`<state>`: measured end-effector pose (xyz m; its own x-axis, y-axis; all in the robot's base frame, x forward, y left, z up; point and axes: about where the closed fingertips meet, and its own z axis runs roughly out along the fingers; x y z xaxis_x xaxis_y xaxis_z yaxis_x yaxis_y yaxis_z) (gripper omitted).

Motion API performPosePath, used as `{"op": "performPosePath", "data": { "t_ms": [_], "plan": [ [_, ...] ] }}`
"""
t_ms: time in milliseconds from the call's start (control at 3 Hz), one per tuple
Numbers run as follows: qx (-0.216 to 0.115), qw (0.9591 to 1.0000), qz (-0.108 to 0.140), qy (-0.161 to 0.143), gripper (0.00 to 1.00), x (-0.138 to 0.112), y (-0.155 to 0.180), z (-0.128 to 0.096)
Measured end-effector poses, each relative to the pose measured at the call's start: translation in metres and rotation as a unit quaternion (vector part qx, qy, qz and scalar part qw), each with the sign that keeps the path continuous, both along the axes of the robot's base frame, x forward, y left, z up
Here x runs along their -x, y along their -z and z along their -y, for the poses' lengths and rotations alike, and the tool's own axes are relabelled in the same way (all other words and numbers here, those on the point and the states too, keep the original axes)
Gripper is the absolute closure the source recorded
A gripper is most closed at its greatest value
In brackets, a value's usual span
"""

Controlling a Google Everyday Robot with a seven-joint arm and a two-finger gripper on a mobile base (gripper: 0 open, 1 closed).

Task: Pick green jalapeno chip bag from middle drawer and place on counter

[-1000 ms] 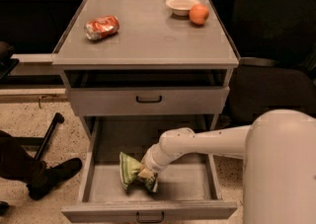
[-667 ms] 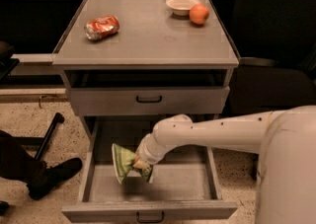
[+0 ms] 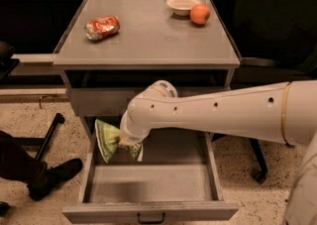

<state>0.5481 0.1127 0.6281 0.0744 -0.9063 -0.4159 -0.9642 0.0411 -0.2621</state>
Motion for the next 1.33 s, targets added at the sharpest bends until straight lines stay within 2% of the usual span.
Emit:
{"op": "performPosePath", "data": {
  "t_ms": [333, 667, 1000, 1333],
  "plan": [
    [0.000, 1.0000, 0.000, 0.000, 1.00, 0.000, 0.000, 0.000],
    [-0.013, 0.9998, 0.016, 0.002, 1.00, -0.006, -0.041, 0.005],
    [-0.029, 0.9974, 0.066, 0.003, 1.00, -0.012, -0.130, -0.006],
    [-0.018, 0.9900, 0.139, 0.015, 1.00, -0.025, -0.210, -0.012]
  ]
}}
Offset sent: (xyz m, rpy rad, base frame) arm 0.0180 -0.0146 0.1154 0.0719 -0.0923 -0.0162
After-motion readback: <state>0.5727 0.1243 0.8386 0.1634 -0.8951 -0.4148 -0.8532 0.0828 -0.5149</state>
